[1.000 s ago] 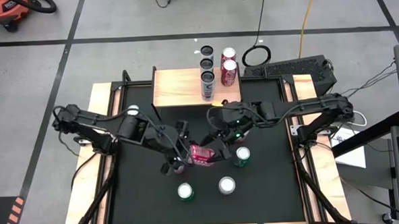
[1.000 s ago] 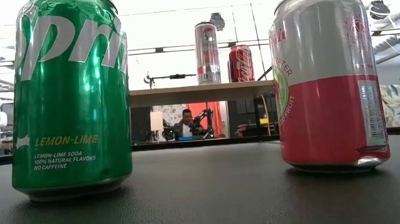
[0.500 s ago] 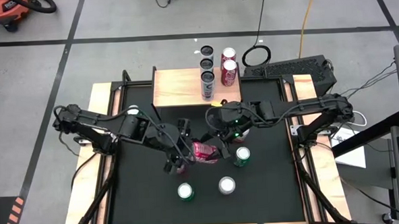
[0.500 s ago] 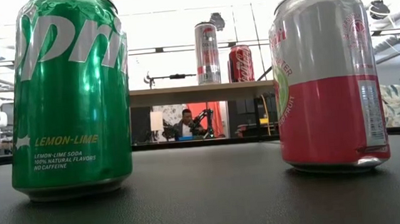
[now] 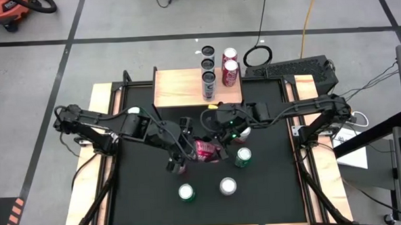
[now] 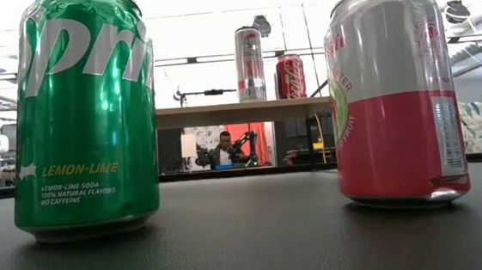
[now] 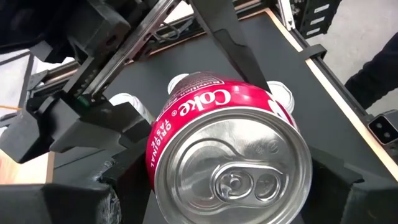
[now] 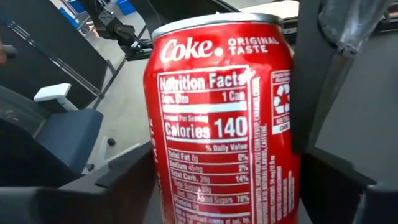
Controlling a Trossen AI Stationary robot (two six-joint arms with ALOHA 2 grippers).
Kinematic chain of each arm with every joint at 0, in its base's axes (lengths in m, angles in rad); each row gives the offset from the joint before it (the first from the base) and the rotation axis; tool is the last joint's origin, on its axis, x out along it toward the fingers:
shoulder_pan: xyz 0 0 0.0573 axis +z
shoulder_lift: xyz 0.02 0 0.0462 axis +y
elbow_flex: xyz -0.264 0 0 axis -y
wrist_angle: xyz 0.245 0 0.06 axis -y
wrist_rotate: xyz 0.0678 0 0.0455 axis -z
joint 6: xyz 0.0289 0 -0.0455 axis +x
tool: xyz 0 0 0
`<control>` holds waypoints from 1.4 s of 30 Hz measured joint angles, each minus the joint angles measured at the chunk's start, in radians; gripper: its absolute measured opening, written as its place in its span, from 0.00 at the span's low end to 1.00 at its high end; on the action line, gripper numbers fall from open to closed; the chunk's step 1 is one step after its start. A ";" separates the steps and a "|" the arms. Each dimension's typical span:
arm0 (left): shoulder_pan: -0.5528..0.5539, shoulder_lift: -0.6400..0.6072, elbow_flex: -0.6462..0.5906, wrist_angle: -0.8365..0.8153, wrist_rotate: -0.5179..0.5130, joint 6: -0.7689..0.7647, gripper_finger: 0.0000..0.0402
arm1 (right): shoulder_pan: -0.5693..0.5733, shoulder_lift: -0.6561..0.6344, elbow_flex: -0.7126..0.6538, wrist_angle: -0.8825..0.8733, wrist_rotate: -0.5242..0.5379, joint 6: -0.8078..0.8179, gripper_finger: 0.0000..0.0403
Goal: Place canned beverage on shelf
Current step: Put the red soda can aligned with the other red soda cans on the shelf
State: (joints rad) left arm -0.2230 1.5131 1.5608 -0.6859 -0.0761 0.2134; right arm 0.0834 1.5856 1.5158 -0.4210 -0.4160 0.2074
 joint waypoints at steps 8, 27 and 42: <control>-0.004 0.000 0.000 -0.003 -0.025 -0.023 0.76 | 0.000 -0.001 0.000 0.002 -0.004 -0.018 0.68; -0.009 -0.033 0.001 0.037 -0.141 -0.166 0.98 | -0.027 -0.063 0.000 -0.009 -0.004 -0.006 0.68; -0.016 -0.153 0.001 0.190 -0.414 -0.550 0.98 | -0.096 -0.267 0.002 0.006 0.039 0.040 0.68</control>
State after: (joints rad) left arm -0.2390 1.3602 1.5620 -0.4955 -0.4904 -0.3370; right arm -0.0129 1.3190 1.5173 -0.4148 -0.3772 0.2478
